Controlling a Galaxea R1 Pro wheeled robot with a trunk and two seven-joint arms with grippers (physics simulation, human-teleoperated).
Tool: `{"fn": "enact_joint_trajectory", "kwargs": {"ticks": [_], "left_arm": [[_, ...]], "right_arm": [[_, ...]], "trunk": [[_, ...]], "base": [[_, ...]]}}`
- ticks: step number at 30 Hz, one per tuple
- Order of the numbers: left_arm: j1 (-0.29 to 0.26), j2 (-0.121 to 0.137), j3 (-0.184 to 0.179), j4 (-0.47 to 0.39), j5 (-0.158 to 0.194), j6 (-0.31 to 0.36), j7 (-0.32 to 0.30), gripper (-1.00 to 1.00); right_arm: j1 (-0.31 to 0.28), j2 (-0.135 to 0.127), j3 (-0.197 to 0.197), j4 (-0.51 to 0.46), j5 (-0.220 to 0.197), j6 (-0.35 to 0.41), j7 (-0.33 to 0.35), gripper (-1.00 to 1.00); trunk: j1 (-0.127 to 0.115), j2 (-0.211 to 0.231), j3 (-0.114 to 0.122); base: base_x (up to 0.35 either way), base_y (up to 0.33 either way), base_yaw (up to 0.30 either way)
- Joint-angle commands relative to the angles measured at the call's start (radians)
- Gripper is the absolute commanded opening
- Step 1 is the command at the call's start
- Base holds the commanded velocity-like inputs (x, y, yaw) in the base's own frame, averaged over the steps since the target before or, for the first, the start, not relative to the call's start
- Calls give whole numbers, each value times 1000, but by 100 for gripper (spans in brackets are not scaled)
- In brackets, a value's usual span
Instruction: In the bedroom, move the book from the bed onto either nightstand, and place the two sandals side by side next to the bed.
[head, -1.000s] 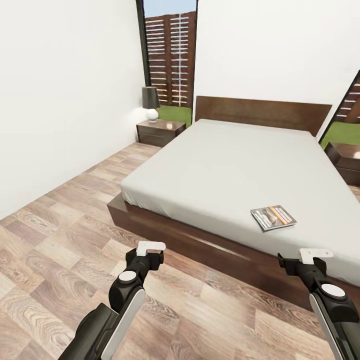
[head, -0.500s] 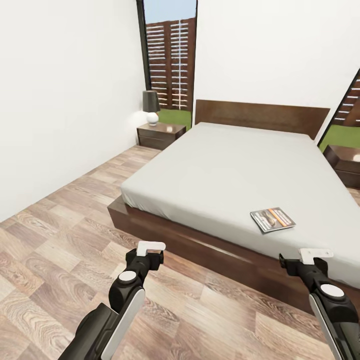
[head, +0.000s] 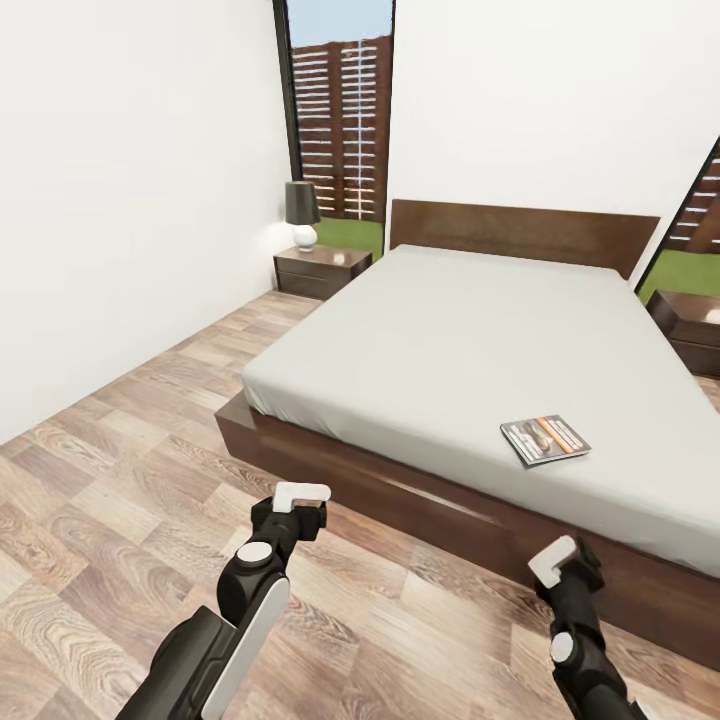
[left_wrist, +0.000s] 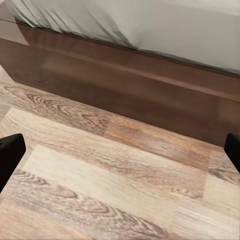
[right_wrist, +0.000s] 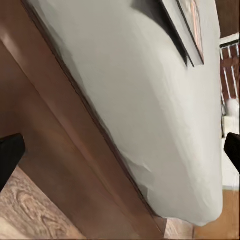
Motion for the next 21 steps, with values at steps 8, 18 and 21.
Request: {"fn": "enact_joint_trajectory", "kwargs": {"ticks": [8,18,21], "left_arm": [[0,1,-1,-1,10,3,10,100],[-10,-5,-16,18,33,26,20,100],[-19,-9,-14,6,30,43,25,100]], "right_arm": [[-1,50,16,106,131,9,-132,100],[1,79,40,144,182,8,-233,100],[1,79,40,140,182,4,-228,100]], "trunk": [[0,0,-1],[0,0,-1],[0,0,-1]], "base": [[0,0,0],[0,0,0],[0,0,0]]}}
